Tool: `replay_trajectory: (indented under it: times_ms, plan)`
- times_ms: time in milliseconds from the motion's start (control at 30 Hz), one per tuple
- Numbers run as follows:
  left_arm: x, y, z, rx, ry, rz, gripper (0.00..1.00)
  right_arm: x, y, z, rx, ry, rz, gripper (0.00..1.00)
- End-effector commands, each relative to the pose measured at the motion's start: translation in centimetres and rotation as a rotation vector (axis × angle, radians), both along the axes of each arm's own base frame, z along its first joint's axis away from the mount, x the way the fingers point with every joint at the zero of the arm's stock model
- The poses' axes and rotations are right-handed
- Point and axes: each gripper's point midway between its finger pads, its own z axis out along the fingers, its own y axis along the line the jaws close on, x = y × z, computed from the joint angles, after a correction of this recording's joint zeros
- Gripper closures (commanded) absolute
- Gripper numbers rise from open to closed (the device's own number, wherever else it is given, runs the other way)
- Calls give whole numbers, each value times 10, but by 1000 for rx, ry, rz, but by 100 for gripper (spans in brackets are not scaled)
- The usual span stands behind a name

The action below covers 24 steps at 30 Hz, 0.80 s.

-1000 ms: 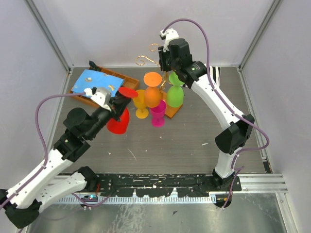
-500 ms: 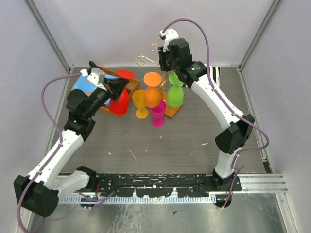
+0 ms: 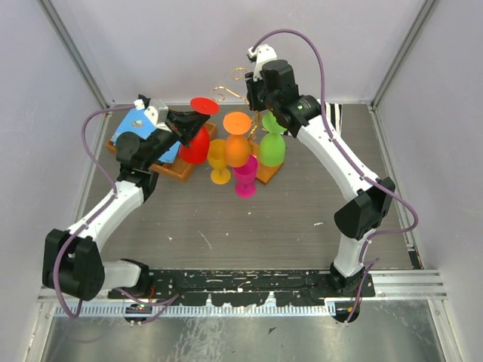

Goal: Place the wine glass upside down on the wine glass rack
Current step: Turn the wine glass upside down at the wine rack.

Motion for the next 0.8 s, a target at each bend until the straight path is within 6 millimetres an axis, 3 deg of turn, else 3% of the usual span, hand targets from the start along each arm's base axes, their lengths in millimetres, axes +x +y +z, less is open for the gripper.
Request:
replay_trajectory:
  times_ms: [0, 300, 500, 767]
  plan:
    - [3, -2, 17, -59, -47, -29, 100, -7, -1, 11, -4, -22, 20, 85]
    - [20, -1, 17, -172, 58, -33, 100, -5, -1, 12, -6, -17, 16, 85]
    - [18, -2, 30, -281, 88, -96, 99, -3, -1, 17, -7, -17, 5, 86]
    - [22, -7, 24, -297, 123, -125, 100, -3, 1, 10, -11, 2, 15, 89]
